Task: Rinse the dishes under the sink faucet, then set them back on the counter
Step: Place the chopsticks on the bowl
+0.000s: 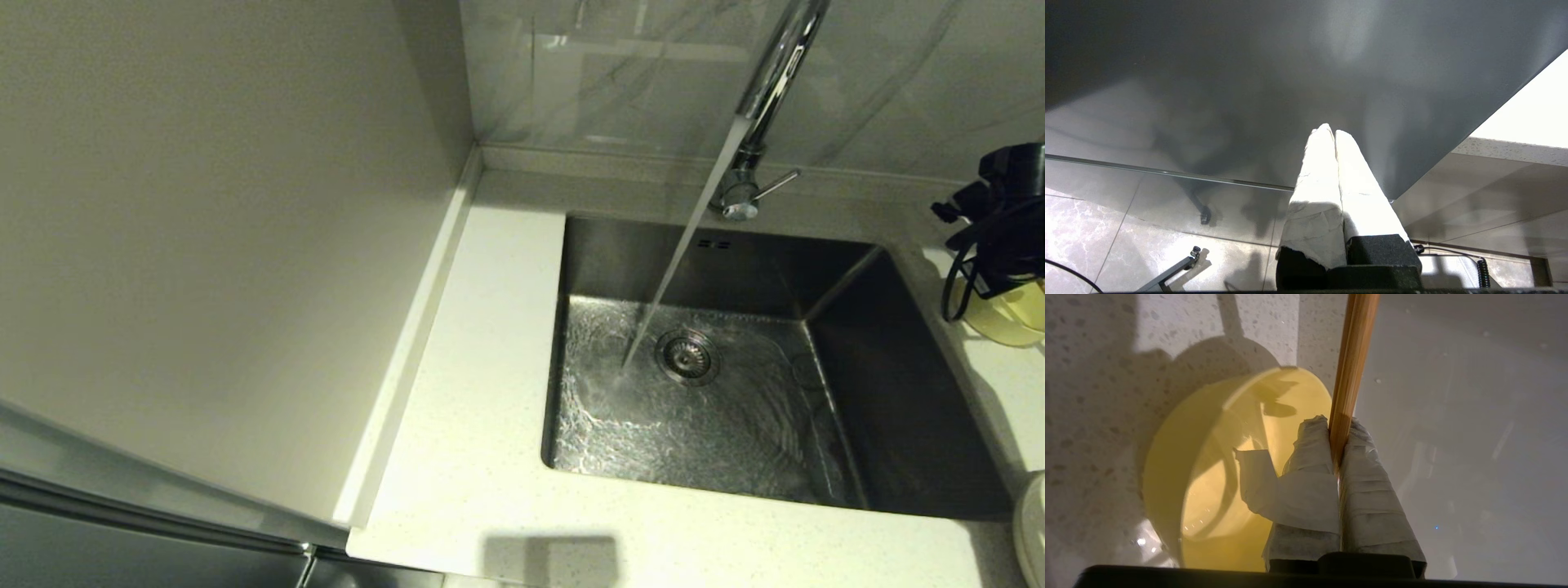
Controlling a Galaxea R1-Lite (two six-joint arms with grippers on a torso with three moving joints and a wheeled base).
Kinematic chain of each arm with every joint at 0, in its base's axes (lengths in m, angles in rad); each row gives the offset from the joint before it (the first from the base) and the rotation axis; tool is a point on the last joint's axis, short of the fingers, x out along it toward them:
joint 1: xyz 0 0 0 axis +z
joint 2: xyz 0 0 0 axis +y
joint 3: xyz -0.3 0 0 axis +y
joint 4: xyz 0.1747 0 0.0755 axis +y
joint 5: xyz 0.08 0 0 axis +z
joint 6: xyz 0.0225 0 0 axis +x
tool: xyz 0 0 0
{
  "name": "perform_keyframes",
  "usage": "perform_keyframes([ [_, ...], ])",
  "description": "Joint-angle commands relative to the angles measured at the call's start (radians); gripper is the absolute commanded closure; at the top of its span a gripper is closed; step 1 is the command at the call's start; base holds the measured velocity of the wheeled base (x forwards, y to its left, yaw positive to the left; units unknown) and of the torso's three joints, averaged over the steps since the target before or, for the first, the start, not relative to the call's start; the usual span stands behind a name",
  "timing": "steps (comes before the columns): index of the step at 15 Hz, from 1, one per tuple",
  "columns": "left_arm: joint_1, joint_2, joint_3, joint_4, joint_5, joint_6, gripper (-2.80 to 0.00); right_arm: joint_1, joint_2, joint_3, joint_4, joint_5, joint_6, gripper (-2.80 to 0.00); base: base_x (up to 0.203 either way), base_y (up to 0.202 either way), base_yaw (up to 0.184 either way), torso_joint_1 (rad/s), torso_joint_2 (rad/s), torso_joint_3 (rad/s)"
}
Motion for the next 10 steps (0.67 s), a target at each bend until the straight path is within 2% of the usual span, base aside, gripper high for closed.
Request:
perform_keyframes([
  [1,0.0,-0.002,0.0,0.0,0.0,-0.001,0.0,0.0,0.016,-0.013,0.0,-0.004,-0.003,0.0,0.0,0.0,0.0,0.0,0.0,0.0],
  [2,0.0,-0.002,0.0,0.0,0.0,-0.001,0.0,0.0,0.016,-0.014,-0.001,-0.004,-0.001,-0.49,0.0,0.0,0.0,0.0,0.0,0.0],
  [3,0.0,-0.002,0.0,0.0,0.0,-0.001,0.0,0.0,0.016,-0.014,-0.001,-0.004,-0.001,-2.8,0.0,0.0,0.0,0.0,0.0,0.0],
  [10,0.0,-0.002,0.0,0.0,0.0,-0.001,0.0,0.002,0.009,-0.025,0.0,-0.003,-0.011,-2.8,0.0,0.0,0.0,0.0,0.0,0.0],
])
